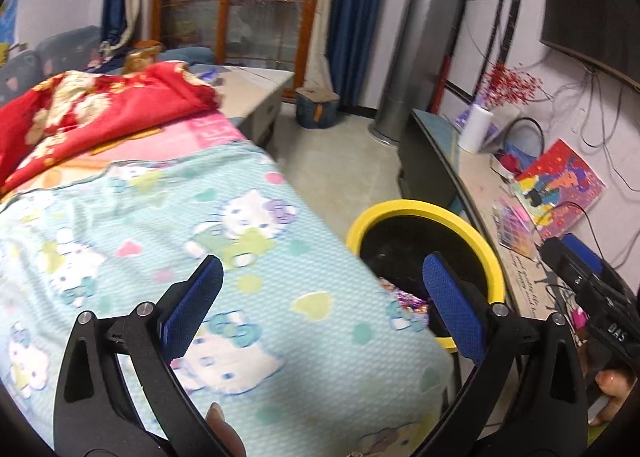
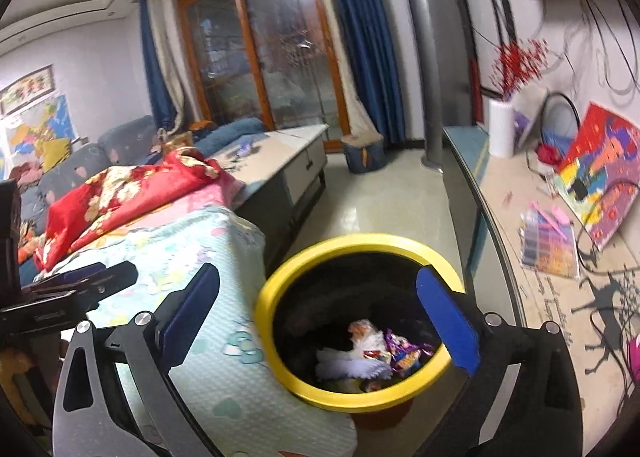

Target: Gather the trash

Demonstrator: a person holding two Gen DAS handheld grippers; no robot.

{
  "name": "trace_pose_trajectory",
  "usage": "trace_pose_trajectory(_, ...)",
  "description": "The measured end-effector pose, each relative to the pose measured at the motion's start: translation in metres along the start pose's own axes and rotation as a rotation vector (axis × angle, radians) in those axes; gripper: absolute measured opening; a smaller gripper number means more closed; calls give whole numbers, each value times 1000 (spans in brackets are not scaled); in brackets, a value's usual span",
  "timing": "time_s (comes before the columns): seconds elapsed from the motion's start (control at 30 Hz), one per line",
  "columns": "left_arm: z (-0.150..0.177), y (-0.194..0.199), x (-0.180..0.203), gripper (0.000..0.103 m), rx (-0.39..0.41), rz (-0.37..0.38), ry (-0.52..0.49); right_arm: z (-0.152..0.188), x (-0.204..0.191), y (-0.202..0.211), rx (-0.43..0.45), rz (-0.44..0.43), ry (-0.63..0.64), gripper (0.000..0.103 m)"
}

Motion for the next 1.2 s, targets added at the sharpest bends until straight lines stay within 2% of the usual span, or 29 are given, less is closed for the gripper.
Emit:
trace_pose_trajectory(0.23,11,33,-34,92,65,-83,28,4,-47,17,90,-15,86,96)
trace_pose_trajectory(0.5,30,74,-61,92,158,-165,19,15,-81,38,210,-29,136,96)
trace_pose_trajectory(0.73,45,100,-67,92,219,-174,19,21,-95,50,289,-42,169,96)
trace_pose_trajectory(1.2,51,102,-64,92,230,-165,15,23,-97,47,264,-29,159,96)
Point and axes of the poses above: each gripper's, at about its wrist camera, not at the fingertips, and y roughly against the way its jaws point, x to its right, z to its underside, the point moved 4 cm from there along -y, roughly the way its jaws point, and after that the axes turned 1 degree about x, right-handed, at the moved point
